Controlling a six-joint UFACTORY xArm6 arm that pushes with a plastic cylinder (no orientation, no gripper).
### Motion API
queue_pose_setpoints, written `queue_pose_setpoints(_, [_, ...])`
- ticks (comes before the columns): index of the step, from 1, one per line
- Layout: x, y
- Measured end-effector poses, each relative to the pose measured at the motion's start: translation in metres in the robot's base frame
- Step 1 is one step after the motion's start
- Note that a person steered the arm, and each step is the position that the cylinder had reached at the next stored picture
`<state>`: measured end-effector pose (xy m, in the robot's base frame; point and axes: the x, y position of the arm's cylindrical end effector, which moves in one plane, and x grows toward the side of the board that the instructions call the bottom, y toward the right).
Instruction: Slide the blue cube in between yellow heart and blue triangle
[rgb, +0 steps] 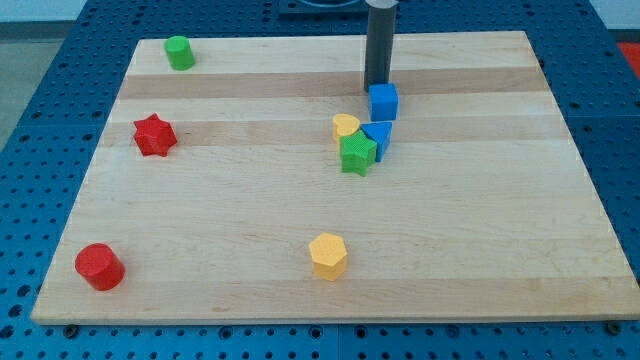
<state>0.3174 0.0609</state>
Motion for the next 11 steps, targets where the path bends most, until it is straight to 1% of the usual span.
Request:
queue_pose_setpoints(1, [0.02,0.006])
queue_pose_setpoints(2, [0.032,0.006])
queue_pose_setpoints(4, [0.026,0.007])
queue_pose_setpoints(7, [0.026,0.067])
queue_pose_setpoints(9, [0.048,0.072])
queue_pose_setpoints(11, [0.051,0.056])
